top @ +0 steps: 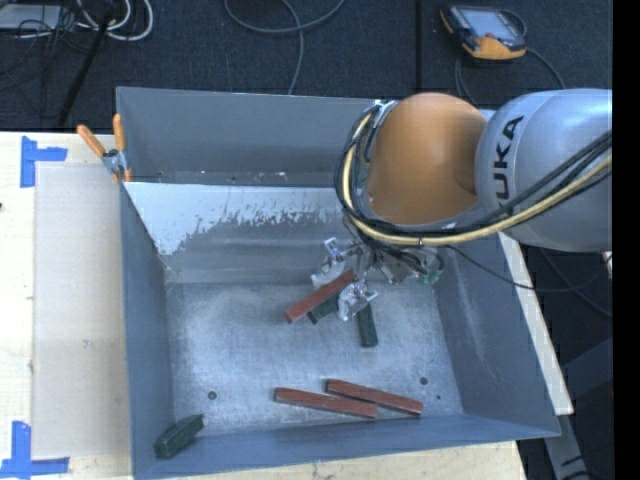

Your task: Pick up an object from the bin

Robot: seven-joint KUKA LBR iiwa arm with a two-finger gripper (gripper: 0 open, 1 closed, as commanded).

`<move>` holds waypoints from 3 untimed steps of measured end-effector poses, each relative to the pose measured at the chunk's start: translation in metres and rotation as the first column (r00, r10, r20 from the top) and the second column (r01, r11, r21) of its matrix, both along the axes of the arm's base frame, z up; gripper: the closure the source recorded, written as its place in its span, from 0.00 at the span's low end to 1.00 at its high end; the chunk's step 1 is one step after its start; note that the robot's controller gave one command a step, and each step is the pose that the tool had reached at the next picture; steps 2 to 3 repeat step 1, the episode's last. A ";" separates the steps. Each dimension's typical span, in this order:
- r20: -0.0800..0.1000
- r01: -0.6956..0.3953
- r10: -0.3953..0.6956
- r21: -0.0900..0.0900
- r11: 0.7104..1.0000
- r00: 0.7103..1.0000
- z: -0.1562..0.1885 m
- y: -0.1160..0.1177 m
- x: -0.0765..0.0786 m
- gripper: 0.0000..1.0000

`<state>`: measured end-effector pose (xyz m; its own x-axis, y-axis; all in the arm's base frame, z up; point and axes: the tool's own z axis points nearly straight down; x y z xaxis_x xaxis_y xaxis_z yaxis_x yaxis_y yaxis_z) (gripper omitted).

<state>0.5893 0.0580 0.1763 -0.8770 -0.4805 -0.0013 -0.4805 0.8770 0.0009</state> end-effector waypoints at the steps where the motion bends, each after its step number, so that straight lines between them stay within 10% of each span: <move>1: 0.000 0.001 -0.001 0.000 1.000 1.000 0.000 0.000 0.000 1.00; 3: 0.000 0.001 -0.001 0.000 1.000 1.000 0.000 0.000 0.000 1.00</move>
Offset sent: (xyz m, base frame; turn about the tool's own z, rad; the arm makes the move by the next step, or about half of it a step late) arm 0.0069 0.0034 0.0355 -0.0092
